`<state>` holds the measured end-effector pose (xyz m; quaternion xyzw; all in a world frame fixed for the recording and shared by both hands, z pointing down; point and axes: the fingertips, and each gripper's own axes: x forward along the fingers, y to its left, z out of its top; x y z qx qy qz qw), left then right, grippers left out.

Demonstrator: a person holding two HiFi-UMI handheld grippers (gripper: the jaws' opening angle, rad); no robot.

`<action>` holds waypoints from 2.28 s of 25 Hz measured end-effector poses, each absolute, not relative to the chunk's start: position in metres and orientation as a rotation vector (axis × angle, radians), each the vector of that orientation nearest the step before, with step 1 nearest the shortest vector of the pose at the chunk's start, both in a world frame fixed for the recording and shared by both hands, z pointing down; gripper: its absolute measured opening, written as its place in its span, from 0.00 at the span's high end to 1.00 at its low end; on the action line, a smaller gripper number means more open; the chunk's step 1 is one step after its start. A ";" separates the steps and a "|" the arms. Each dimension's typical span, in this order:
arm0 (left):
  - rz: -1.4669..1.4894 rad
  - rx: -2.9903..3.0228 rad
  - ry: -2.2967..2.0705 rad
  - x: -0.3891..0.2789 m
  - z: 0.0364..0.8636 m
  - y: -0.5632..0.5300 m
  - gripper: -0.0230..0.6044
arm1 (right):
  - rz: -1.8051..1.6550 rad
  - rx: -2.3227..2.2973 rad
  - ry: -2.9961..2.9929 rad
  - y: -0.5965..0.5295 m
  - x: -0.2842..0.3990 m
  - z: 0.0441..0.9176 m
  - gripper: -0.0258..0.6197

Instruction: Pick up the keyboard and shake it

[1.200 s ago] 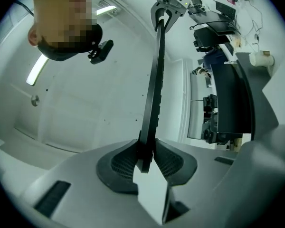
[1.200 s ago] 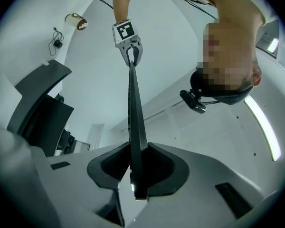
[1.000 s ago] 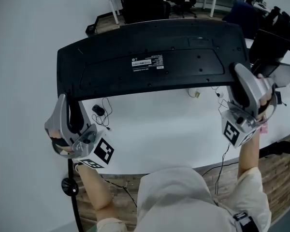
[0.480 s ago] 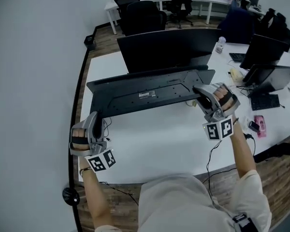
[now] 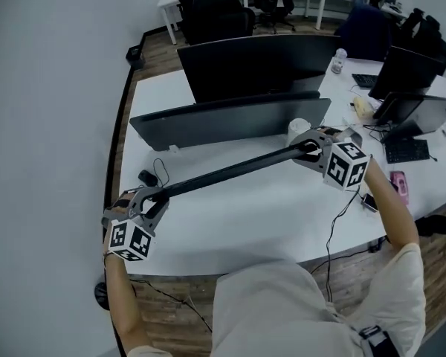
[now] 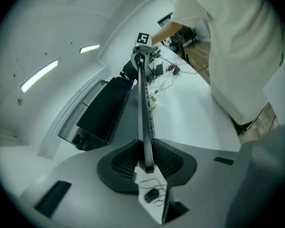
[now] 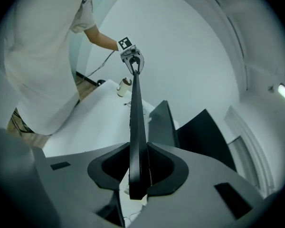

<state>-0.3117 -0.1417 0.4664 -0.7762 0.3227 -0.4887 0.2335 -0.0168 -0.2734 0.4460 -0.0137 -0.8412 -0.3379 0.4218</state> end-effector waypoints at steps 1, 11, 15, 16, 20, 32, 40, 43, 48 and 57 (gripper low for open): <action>-1.346 -2.206 0.858 -0.310 0.473 -0.137 0.79 | -0.787 -0.098 -2.113 -0.271 -0.016 0.450 0.77; -1.018 -3.014 0.659 -0.301 0.493 -0.105 0.80 | -0.068 -0.617 -2.162 -0.233 0.000 0.477 0.78; -0.644 -3.292 0.691 -0.302 0.498 -0.105 0.80 | 0.259 -0.714 -2.227 -0.230 0.004 0.487 0.78; -0.489 -3.338 0.750 -0.305 0.496 -0.108 0.80 | 0.335 -0.713 -2.268 -0.233 0.003 0.488 0.78; 0.102 -3.364 1.036 -0.321 0.504 -0.121 0.80 | 0.579 -0.650 -2.477 -0.250 -0.006 0.489 0.78; 1.509 -3.352 1.694 -0.341 0.602 -0.143 0.79 | 1.550 -0.206 -2.415 -0.268 -0.008 0.615 0.76; 1.625 -3.385 2.064 -0.345 0.684 -0.120 0.79 | 1.699 0.036 -2.262 -0.244 0.002 0.701 0.73; 1.554 -3.420 2.170 -0.348 0.702 -0.111 0.79 | 1.777 0.102 -2.197 -0.224 0.001 0.719 0.71; 1.472 -3.459 2.251 -0.352 0.715 -0.103 0.79 | 1.838 0.128 -2.157 -0.206 0.001 0.736 0.71; 1.467 -3.445 2.296 -0.352 0.719 -0.101 0.79 | 1.835 0.127 -2.150 -0.206 -0.001 0.735 0.71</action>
